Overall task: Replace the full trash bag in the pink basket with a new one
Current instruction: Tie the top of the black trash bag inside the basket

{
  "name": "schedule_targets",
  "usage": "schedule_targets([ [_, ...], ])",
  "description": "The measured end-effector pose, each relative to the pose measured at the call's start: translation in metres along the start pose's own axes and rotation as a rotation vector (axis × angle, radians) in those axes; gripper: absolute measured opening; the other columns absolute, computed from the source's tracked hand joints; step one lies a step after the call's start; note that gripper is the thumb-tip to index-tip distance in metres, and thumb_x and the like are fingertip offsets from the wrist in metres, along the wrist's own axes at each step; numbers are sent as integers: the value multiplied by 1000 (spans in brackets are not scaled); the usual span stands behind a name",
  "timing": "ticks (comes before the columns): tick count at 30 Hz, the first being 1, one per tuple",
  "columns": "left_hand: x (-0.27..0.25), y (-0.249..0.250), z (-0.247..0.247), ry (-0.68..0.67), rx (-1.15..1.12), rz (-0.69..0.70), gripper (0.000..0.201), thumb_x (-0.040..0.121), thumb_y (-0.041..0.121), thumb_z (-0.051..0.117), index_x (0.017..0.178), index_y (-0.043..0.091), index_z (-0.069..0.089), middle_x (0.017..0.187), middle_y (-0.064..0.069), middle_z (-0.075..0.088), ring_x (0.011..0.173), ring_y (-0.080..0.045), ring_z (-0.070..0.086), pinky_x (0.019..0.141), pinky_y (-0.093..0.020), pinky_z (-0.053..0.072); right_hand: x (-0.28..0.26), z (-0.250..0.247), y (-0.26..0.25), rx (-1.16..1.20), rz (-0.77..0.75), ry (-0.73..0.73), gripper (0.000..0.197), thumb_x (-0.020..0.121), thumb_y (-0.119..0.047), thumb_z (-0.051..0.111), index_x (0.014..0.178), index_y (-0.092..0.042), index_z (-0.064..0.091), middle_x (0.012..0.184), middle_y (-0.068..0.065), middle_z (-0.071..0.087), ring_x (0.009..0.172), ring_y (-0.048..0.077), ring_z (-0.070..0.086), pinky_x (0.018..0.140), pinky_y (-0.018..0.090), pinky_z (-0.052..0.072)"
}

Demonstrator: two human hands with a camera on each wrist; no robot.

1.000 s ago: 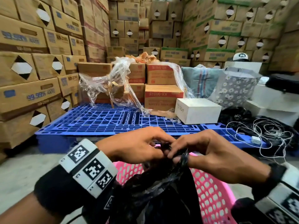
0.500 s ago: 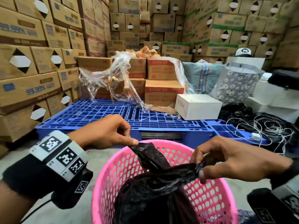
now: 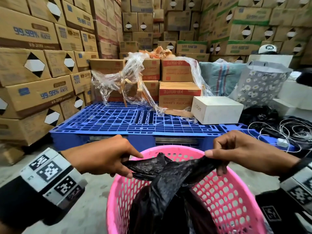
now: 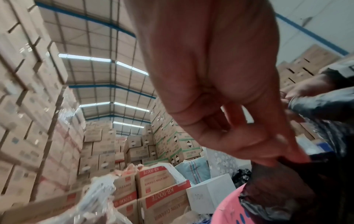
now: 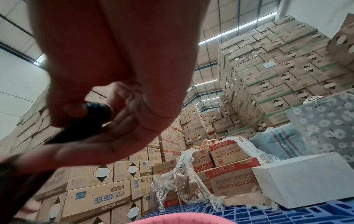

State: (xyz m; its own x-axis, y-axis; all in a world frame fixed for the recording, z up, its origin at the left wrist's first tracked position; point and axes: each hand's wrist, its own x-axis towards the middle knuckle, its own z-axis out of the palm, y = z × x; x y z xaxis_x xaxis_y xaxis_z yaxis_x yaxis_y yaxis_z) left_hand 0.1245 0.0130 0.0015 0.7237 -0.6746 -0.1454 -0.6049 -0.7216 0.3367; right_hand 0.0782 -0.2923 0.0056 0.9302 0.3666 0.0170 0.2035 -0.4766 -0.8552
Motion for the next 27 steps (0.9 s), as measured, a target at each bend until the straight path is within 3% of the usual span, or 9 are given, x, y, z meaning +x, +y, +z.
schedule_targets([
  [3, 2, 1, -1, 8, 253, 8, 19, 84, 33, 66, 99, 23, 68, 64, -2, 66, 51, -14, 55, 47, -17, 35, 2, -4, 6, 12, 16, 188, 31, 79, -16, 66, 55, 2, 60, 61, 39, 59, 47, 22, 66, 51, 27, 54],
  [5, 4, 2, 0, 31, 399, -7, 19, 87, 35, 60, 85, 17, 66, 65, -4, 61, 58, -18, 51, 54, -31, 37, 3, -6, 10, 71, 39, 255, 29, 75, -15, 69, 59, 8, 62, 60, 33, 63, 50, 25, 68, 50, 26, 56],
  [7, 6, 5, 0, 46, 416, -50, 27, 90, 38, 54, 78, 14, 62, 68, -3, 61, 64, -19, 52, 57, -34, 36, 3, -7, 9, 129, 47, 293, 35, 68, -21, 72, 70, 13, 65, 63, 26, 70, 54, 26, 70, 51, 23, 57],
  [9, 9, 9, -3, 67, 169, -103, 31, 92, 37, 51, 70, 18, 60, 57, 5, 55, 54, -11, 47, 53, -27, 34, 1, -4, 0, 175, 12, 291, 36, 66, -26, 76, 75, 8, 69, 69, 25, 73, 59, 26, 71, 54, 22, 57],
  [11, 13, 15, -5, 89, -308, -176, 33, 93, 32, 51, 63, 18, 57, 46, 9, 44, 42, -7, 37, 46, -21, 30, -2, 0, -15, 188, -55, 231, 29, 67, -25, 74, 71, 4, 71, 76, 25, 73, 62, 25, 71, 57, 22, 57],
  [15, 25, 32, -3, 122, -890, -171, 30, 93, 22, 52, 68, 8, 61, 49, 5, 41, 37, -7, 32, 38, -16, 24, -6, 18, -40, 134, -134, 56, 25, 65, -19, 73, 57, 3, 64, 72, 29, 71, 58, 22, 65, 54, 22, 52],
  [19, 37, 54, 4, 100, -1038, -75, 24, 91, 18, 54, 77, 5, 67, 52, 3, 46, 39, -5, 34, 40, -15, 23, -1, 33, -47, 130, -114, -43, 14, 63, -8, 76, 58, -5, 64, 76, 33, 68, 56, 14, 64, 54, 18, 51],
  [23, 40, 66, 14, 89, -1033, -4, 19, 91, 18, 55, 77, 9, 62, 53, 4, 49, 41, -6, 37, 42, -17, 24, -1, 30, -43, 104, -50, -136, 12, 72, 3, 73, 73, -7, 67, 70, 17, 68, 60, 20, 64, 55, 20, 53],
  [27, 37, 74, 22, 55, -1001, 32, 25, 93, 17, 51, 70, 17, 62, 55, 5, 47, 45, -7, 37, 47, -23, 21, -2, 29, -44, 19, -95, -28, 11, 73, 3, 72, 74, -8, 68, 72, 19, 71, 62, 20, 65, 56, 21, 53],
])
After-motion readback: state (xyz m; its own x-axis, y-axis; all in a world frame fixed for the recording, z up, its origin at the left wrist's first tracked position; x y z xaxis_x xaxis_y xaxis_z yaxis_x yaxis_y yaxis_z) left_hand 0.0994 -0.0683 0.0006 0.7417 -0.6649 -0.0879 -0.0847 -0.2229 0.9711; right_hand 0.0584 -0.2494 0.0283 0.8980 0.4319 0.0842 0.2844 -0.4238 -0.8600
